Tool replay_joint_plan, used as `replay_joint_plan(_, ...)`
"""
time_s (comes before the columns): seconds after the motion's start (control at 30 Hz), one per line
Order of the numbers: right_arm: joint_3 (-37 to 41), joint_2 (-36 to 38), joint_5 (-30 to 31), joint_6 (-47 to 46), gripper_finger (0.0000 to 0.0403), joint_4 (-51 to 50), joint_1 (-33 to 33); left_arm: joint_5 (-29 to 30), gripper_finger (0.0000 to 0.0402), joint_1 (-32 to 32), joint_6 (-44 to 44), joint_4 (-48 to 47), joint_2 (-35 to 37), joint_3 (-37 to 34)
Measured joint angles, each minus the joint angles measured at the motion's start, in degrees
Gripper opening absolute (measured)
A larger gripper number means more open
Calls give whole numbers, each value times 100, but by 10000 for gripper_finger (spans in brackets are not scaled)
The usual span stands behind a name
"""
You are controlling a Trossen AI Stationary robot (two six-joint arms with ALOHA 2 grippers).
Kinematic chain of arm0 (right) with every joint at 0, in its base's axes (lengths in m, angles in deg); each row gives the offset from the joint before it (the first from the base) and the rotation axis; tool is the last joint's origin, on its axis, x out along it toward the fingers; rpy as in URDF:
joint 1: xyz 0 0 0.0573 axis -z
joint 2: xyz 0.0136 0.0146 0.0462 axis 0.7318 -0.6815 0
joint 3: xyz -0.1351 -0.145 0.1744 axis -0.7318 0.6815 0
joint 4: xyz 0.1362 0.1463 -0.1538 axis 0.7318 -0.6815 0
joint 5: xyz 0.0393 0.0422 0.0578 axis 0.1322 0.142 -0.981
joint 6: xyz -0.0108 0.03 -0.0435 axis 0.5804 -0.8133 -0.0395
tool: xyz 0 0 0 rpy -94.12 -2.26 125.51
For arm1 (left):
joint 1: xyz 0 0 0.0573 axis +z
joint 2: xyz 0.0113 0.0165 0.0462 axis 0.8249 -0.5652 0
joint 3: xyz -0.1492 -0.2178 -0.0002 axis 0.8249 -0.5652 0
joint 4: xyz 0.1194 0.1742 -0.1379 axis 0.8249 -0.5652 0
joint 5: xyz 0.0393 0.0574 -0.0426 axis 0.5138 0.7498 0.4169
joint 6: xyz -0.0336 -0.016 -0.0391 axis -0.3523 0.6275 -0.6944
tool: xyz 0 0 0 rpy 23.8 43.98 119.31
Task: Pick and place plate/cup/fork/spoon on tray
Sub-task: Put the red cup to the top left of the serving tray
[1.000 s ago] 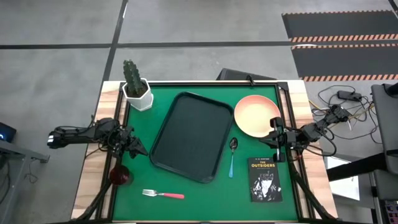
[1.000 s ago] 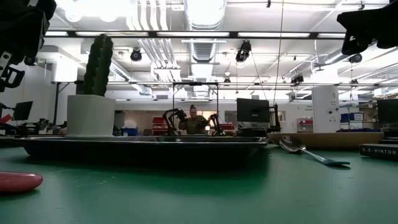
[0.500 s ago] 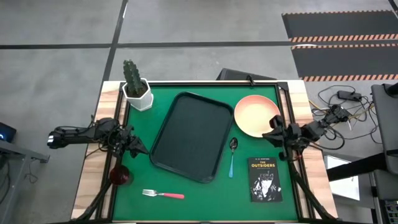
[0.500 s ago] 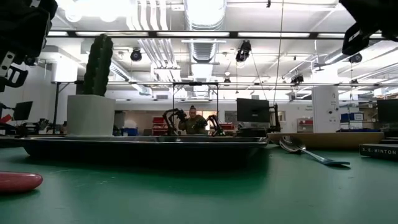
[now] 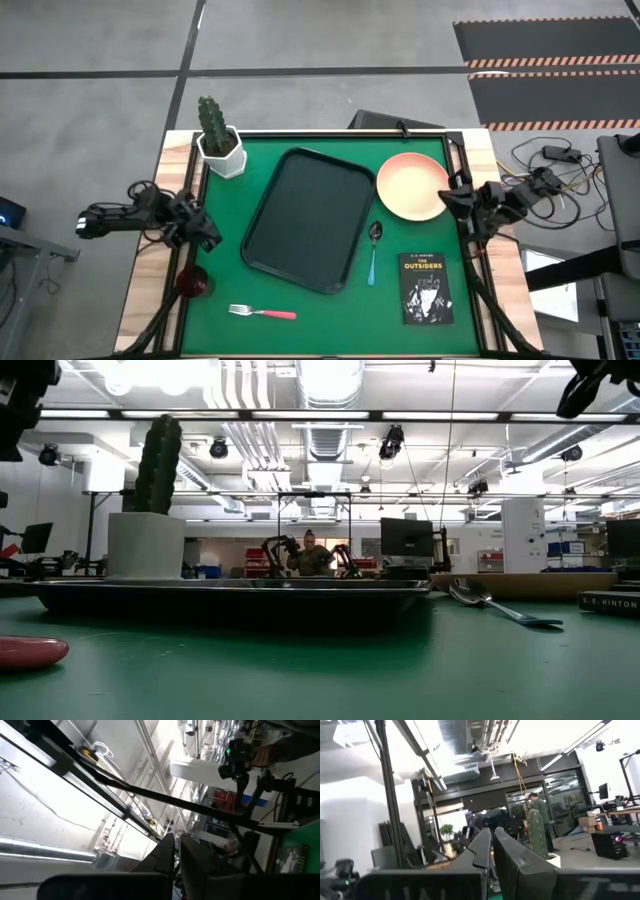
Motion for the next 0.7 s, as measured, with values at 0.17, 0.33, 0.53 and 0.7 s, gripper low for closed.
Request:
replay_joint_plan(0.17,-195,-18,11,49,9,-20,-1,-2,8,0,-2,-16,0,0)
replay_joint_plan(0.33,-372,-18,12,58,9,-21,0,-2,8,0,-4,-18,-7,0)
replay_joint_plan(0.53,-452,-21,11,-145,9,-92,0,-708,8,0,-667,643,-15,1)
replay_joint_plan(0.7,-450,-21,11,-272,9,-210,-2,-1487,8,-2,-3209,1097,-20,126)
